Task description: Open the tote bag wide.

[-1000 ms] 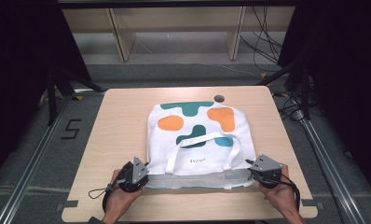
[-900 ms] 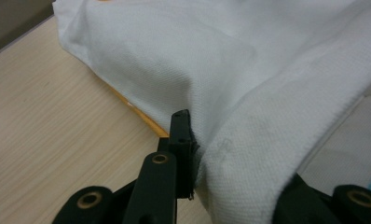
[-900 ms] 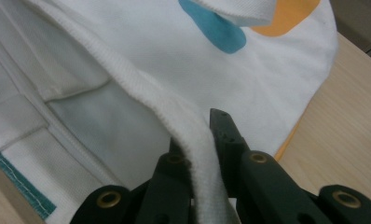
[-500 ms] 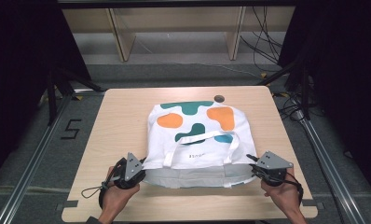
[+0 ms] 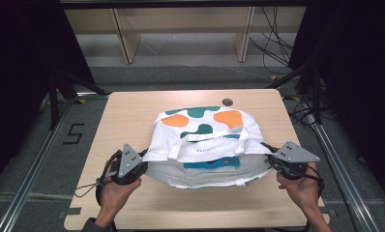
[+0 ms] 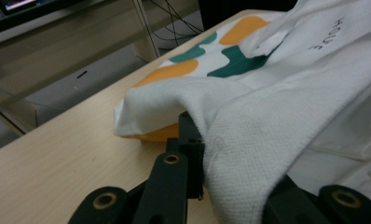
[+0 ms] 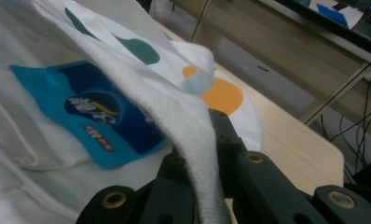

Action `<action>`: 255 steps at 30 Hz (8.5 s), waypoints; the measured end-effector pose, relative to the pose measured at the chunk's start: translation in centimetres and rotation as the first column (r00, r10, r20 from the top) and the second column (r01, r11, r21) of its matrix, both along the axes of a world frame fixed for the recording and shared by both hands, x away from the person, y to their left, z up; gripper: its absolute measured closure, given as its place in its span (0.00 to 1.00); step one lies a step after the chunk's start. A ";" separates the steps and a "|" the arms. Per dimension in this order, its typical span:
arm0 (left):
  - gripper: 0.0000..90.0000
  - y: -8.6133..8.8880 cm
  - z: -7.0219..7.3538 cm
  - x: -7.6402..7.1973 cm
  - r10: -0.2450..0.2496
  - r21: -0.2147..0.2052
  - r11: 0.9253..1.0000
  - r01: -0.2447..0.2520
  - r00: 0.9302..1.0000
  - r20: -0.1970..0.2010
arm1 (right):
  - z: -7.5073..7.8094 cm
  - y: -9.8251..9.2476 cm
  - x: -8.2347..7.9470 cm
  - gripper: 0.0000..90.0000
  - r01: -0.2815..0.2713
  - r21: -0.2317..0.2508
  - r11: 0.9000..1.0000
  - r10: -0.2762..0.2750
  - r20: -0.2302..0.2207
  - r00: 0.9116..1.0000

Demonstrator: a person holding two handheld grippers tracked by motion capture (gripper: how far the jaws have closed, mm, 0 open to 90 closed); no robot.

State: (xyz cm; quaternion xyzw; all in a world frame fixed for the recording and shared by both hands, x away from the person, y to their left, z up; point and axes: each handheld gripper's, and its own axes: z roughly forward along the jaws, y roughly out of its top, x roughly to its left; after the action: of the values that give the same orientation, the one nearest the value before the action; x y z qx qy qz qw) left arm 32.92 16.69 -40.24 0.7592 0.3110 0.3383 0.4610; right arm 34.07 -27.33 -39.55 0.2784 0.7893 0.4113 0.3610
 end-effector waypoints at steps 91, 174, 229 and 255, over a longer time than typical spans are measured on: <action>0.70 0.7 0.8 6.2 -0.089 -0.310 0.950 0.046 0.988 -0.128 | 5.2 -0.8 5.1 0.98 0.016 0.106 0.994 -0.022 0.049 0.999; 0.92 -9.8 -3.2 1.5 -0.203 -0.262 0.952 0.160 0.968 -0.149 | 6.3 -1.4 6.6 0.72 0.141 0.222 0.965 -0.151 0.030 0.988; 0.93 -12.6 -3.0 3.9 -0.174 -0.317 0.942 0.115 0.970 -0.167 | 6.6 1.7 0.7 0.98 -0.104 0.038 0.994 0.104 -0.014 0.994; 0.94 -13.2 -4.9 5.5 -0.132 -0.246 0.965 0.090 0.978 -0.163 | -1.4 3.9 2.4 0.98 -0.174 -0.054 0.983 0.154 -0.264 0.952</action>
State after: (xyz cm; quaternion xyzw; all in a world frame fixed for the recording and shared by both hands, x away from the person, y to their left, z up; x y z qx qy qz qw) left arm 38.45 3.50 -45.14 0.7421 0.3458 0.2033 0.5370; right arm 36.45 -23.48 -40.97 0.2489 0.8652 0.3696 0.2298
